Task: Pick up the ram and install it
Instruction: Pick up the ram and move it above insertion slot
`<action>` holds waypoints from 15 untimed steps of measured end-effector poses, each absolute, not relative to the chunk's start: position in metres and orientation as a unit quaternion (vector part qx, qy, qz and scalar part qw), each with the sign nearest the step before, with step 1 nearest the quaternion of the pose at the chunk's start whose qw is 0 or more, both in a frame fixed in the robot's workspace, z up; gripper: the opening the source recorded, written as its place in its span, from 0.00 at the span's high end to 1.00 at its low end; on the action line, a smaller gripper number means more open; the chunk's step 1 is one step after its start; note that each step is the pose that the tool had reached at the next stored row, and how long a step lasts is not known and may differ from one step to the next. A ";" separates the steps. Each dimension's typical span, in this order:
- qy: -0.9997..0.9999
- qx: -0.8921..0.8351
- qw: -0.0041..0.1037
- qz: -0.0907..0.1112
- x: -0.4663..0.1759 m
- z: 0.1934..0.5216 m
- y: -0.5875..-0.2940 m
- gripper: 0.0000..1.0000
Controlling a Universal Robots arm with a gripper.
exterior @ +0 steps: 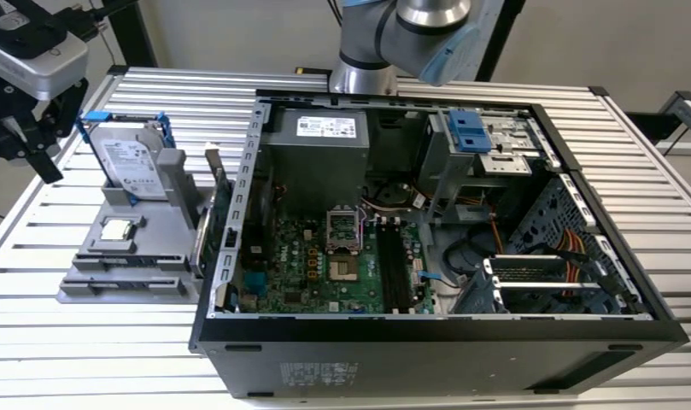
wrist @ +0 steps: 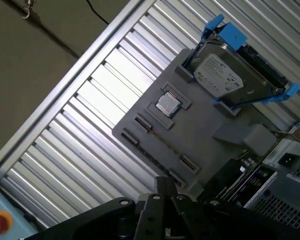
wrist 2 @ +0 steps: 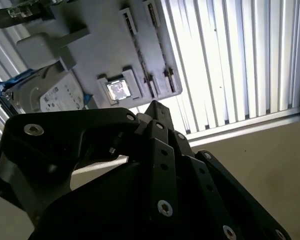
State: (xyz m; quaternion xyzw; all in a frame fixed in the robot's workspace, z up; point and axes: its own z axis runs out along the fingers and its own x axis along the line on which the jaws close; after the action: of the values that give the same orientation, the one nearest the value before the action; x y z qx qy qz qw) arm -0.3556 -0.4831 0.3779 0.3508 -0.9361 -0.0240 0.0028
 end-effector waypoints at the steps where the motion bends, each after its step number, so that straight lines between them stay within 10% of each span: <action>1: -0.934 0.355 0.003 -0.024 -0.356 0.378 -0.483 1.00; 15: -0.911 0.412 0.005 -0.024 -0.356 0.378 -0.483 1.00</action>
State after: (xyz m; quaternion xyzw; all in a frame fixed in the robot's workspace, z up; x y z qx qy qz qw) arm -0.3556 -0.4831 0.3779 0.4117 -0.9110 -0.0235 0.0045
